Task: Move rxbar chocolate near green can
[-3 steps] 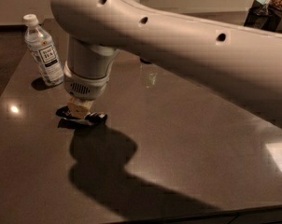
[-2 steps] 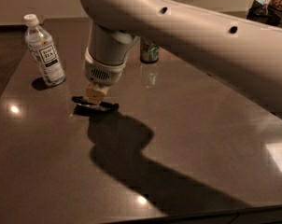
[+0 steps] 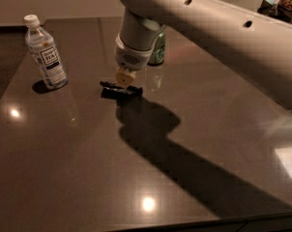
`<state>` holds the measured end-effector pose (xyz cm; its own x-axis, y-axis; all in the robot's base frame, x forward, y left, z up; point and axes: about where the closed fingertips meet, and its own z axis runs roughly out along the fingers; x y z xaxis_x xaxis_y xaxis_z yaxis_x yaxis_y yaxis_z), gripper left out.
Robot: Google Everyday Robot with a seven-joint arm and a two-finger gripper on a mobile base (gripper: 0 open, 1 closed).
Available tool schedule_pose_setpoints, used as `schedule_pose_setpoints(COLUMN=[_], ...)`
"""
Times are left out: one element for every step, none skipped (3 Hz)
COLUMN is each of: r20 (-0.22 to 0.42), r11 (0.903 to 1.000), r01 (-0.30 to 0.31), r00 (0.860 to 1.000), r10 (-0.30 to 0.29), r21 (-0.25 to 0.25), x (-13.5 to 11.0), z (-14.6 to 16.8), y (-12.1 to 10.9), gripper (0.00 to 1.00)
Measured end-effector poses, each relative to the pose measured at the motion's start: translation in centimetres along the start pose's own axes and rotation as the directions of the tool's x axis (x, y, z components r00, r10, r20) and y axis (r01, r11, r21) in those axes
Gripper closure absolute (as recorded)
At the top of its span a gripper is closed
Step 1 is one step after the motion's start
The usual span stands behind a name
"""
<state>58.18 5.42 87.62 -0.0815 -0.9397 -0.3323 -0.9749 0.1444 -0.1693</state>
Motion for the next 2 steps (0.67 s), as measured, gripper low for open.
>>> schedule_pose_setpoints(r20=[-0.011,-0.017], r11=[0.9988,0.9976], r01=[-0.006,-0.005], r00=[1.0,1.0], r10=[0.007,0.006], r21=[0.049,0.069], x=[2.7,4.3], z=[-0.7,-1.1], y=[-4.6,-7.1], gripper=[1.0,1.0])
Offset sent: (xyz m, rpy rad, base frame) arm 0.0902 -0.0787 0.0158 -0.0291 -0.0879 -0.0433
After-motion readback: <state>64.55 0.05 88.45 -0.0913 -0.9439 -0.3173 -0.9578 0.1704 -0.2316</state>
